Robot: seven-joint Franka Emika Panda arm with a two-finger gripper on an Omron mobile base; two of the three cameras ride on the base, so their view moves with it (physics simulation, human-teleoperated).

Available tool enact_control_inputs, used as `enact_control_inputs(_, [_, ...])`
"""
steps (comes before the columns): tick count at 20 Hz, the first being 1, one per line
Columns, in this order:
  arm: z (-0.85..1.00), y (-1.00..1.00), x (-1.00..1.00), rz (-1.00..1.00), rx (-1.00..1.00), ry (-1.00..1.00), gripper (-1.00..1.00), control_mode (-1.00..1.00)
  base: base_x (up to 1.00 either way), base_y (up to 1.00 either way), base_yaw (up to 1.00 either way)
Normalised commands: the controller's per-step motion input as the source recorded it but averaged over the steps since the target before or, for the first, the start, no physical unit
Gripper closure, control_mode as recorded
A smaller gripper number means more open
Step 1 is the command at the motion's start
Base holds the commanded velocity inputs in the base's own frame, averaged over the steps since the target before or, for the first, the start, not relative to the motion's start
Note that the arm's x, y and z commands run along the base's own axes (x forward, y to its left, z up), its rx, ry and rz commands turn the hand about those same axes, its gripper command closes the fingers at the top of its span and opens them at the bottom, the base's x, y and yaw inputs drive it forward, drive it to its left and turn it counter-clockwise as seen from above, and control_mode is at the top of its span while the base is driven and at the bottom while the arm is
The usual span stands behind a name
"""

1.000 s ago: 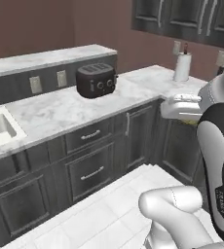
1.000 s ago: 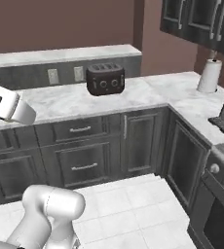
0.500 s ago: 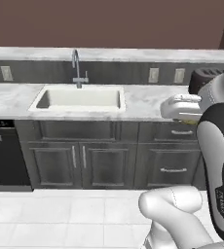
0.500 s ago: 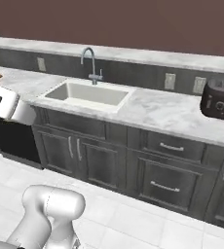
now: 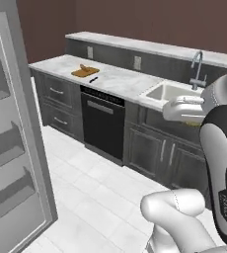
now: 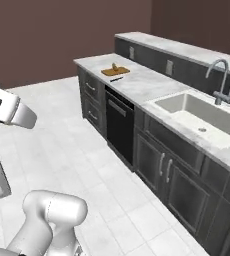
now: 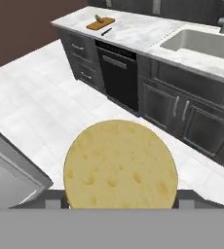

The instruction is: Retrieve the sausage and cheese from the fridge and place them on the cutting board on the counter.

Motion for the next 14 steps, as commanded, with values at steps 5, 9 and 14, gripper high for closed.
enact_control_inputs(5, [0.0, 0.0, 0.0, 0.0, 0.0, 0.0, 1.0, 1.0, 0.7, -0.63, 0.68])
enact_control_inputs(9, [0.0, 0.0, 0.0, 0.0, 0.0, 0.0, 1.0, 1.0, 0.8, -0.99, 0.48])
enact_control_inputs(14, [0.0, 0.0, 0.0, 0.0, 0.0, 0.0, 1.0, 1.0, 1.0, -0.39, 0.49])
